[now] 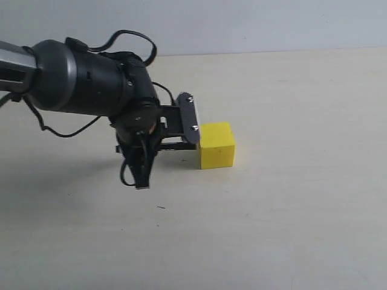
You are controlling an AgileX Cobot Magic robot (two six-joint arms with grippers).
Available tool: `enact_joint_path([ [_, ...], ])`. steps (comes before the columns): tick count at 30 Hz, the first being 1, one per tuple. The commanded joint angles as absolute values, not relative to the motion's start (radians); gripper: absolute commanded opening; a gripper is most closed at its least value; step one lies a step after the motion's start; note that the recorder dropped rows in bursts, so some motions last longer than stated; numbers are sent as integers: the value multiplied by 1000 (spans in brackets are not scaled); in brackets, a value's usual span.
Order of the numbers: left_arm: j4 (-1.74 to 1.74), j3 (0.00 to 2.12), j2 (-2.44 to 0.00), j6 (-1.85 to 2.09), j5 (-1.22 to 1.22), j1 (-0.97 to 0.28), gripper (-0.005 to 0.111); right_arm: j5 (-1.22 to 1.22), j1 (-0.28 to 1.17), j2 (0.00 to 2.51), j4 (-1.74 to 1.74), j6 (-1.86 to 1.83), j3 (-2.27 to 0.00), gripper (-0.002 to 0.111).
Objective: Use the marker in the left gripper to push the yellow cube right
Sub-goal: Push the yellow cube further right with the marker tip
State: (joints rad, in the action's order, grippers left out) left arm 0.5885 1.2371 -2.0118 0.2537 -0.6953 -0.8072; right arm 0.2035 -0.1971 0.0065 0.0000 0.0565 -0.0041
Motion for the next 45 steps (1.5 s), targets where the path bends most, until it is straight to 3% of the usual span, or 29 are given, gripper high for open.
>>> enact_joint_path([
  [1,584,1320,-2038,186,-721,-867,0,198,-205,0,0,55,0,0],
  [10,600,1321,-2034,176,-869,-816,0,198,-205,0,0,55,0,0],
  [21,570,1388,-2109,176,-651,-911,0,198,-205,0,0,55,0,0],
  [26,586,1422,-2130,176,-732,-935,0,198,-205,0,0,55,0,0],
  [33,611,1422,-2128,154,-839,-875,0,198,-205,0,0,55,0,0],
  [42,609,1435,-2167,145,-582,-925,0,198,-205,0,0,55,0,0],
  [45,614,1486,-2195,117,-611,-955,0,198,-205,0,0,55,0,0],
])
